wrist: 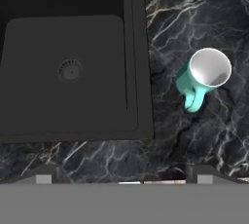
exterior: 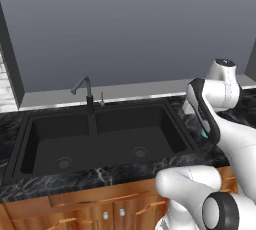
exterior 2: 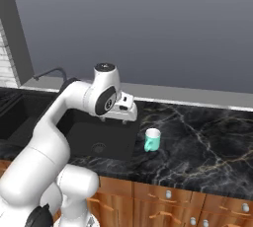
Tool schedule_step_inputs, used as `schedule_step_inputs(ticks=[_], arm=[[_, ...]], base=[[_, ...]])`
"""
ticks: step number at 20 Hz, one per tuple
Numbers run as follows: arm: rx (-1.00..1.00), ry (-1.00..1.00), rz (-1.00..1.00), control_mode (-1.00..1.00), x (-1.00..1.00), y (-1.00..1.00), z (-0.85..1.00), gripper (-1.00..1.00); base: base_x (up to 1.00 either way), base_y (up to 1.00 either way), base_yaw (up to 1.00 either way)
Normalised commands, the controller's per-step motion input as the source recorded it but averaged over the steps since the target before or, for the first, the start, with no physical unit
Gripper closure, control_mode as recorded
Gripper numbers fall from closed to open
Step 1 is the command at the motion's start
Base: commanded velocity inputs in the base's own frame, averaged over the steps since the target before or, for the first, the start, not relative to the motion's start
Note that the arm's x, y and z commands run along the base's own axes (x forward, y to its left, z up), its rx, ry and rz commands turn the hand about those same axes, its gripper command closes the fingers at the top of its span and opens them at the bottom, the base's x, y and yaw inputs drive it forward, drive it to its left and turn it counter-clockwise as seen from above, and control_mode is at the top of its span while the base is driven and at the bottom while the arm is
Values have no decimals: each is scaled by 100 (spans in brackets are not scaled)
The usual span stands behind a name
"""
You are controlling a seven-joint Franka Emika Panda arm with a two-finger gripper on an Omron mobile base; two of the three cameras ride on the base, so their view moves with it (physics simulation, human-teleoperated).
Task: Place the teapot in the left basin and the mug in the right basin of the sink.
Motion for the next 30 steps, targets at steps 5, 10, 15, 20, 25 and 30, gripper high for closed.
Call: schedule_step_inputs(ticks=[5, 10, 15, 20, 25, 30], arm=[[0, 0, -9, -100, 0, -25, -18, -100], [0, 0, -5, -100, 0, -28, -17, -100], [0, 0, -4, -100, 0, -28, -25, -100], [0, 0, -1, -100, 0, -24, -27, -100], [0, 0, 0, -100, 0, -20, -26, -100], [0, 0, 0, -100, 0, -13, -25, -100]], base=[[0, 0, 0], [0, 0, 0], [0, 0, 0], [0, 0, 0], [0, 0, 0], [0, 0, 0]])
